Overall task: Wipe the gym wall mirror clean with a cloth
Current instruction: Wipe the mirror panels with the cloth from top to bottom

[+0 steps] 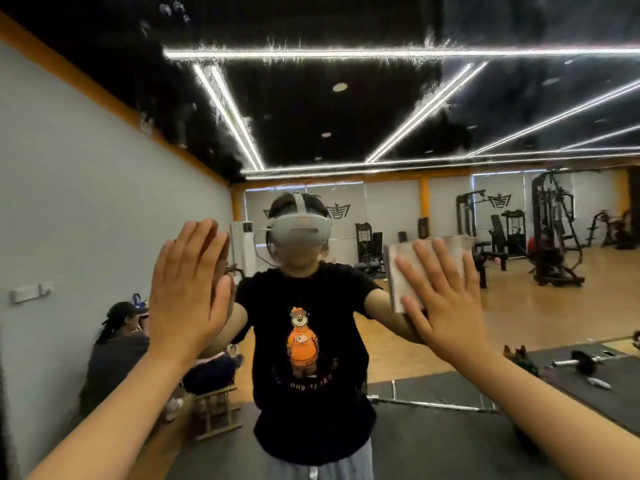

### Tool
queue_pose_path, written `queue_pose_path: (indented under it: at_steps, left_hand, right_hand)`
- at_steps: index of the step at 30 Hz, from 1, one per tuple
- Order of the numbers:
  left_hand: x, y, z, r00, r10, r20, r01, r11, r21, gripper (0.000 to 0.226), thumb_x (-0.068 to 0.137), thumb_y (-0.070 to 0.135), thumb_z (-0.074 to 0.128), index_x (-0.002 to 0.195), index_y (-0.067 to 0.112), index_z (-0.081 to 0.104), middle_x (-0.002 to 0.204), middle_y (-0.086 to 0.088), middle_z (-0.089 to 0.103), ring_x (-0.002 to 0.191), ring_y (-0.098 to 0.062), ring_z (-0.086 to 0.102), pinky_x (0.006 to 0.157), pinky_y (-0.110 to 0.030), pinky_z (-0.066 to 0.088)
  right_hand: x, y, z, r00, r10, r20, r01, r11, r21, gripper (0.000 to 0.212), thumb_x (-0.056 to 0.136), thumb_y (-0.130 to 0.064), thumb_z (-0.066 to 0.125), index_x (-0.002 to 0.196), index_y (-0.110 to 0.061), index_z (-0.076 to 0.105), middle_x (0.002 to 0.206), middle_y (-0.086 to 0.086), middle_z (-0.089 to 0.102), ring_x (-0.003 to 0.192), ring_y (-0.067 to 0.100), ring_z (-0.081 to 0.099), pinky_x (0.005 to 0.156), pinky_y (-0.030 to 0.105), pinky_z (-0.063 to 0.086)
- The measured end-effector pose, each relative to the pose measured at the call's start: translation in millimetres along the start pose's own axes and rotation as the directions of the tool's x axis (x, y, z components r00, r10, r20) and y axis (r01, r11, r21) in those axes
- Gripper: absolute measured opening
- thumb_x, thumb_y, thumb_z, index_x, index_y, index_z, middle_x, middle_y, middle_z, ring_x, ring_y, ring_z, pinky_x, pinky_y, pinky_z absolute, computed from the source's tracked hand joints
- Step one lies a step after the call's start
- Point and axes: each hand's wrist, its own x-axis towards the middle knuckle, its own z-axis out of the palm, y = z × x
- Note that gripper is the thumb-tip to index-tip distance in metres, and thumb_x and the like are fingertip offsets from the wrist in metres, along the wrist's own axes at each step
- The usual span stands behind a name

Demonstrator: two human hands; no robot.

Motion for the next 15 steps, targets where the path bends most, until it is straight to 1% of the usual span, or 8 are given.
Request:
queue_pose_path:
  at_steps: [2, 7, 9, 11, 13, 15]
  left_hand:
    - [-3, 0, 2, 1.000, 0.012, -0.014, -0.012, 1.000, -0.006, 0.062, 0.093, 0.031, 0.034, 0.149, 0.004, 0.033, 0.158, -0.017, 0.026, 0.150, -0.030, 0.016, 0.124, -0.038, 0.001]
    - [-5, 0, 2, 0.998, -0.038, -0.051, 0.033, 0.996, -0.083, 0.063, 0.094, 0.036, 0.035, 0.143, -0.004, 0.037, 0.154, -0.019, 0.031, 0.146, -0.031, 0.022, 0.123, -0.041, 0.009]
    - [-6, 0, 2, 0.998, -0.041, -0.046, 0.037, 0.996, -0.086, 0.063, 0.093, 0.037, 0.036, 0.141, -0.004, 0.039, 0.153, -0.018, 0.033, 0.146, -0.031, 0.023, 0.123, -0.040, 0.009]
    - [-7, -1, 2, 0.999, -0.038, -0.037, 0.034, 0.996, -0.087, 0.063, 0.093, 0.038, 0.037, 0.141, -0.003, 0.041, 0.154, -0.018, 0.034, 0.147, -0.030, 0.022, 0.123, -0.040, 0.009]
    - [-7, -2, 2, 0.999, -0.032, -0.037, 0.029, 0.996, -0.085, 0.063, 0.093, 0.038, 0.037, 0.142, -0.002, 0.040, 0.154, -0.017, 0.033, 0.147, -0.030, 0.022, 0.122, -0.041, 0.011]
    - [-8, -2, 3, 0.999, -0.035, -0.038, 0.032, 0.996, -0.081, 0.063, 0.094, 0.038, 0.038, 0.143, -0.001, 0.040, 0.155, -0.016, 0.033, 0.147, -0.029, 0.022, 0.123, -0.038, 0.008]
  right_hand:
    - [19, -2, -1, 1.000, 0.008, -0.015, -0.008, 1.000, -0.010, 0.058, 0.100, -0.043, 0.030, 0.156, -0.028, 0.025, 0.165, 0.006, 0.018, 0.153, 0.028, 0.012, 0.119, 0.061, 0.012]
    - [112, -8, -12, 0.997, 0.073, -0.024, -0.073, 0.997, 0.009, 0.057, 0.103, -0.046, 0.024, 0.157, -0.030, 0.020, 0.166, 0.004, 0.012, 0.154, 0.024, 0.004, 0.121, 0.057, 0.006]
    - [152, -11, -17, 0.994, 0.098, -0.047, -0.097, 0.995, 0.024, 0.056, 0.103, -0.046, 0.025, 0.157, -0.031, 0.020, 0.166, 0.003, 0.012, 0.153, 0.023, 0.003, 0.122, 0.053, 0.002]
    - [181, -20, -18, 0.985, 0.155, -0.070, -0.152, 0.987, 0.050, 0.056, 0.103, -0.045, 0.023, 0.157, -0.031, 0.020, 0.166, 0.002, 0.013, 0.153, 0.022, 0.003, 0.122, 0.051, -0.001]
    - [194, -34, -18, 0.971, 0.221, -0.092, -0.215, 0.974, 0.078, 0.056, 0.103, -0.044, 0.021, 0.157, -0.030, 0.020, 0.166, 0.002, 0.013, 0.153, 0.024, 0.003, 0.121, 0.053, -0.001]
    - [191, -46, -16, 0.965, 0.243, -0.099, -0.233, 0.967, 0.101, 0.056, 0.103, -0.043, 0.020, 0.157, -0.028, 0.020, 0.166, 0.004, 0.013, 0.153, 0.025, 0.004, 0.121, 0.056, 0.001]
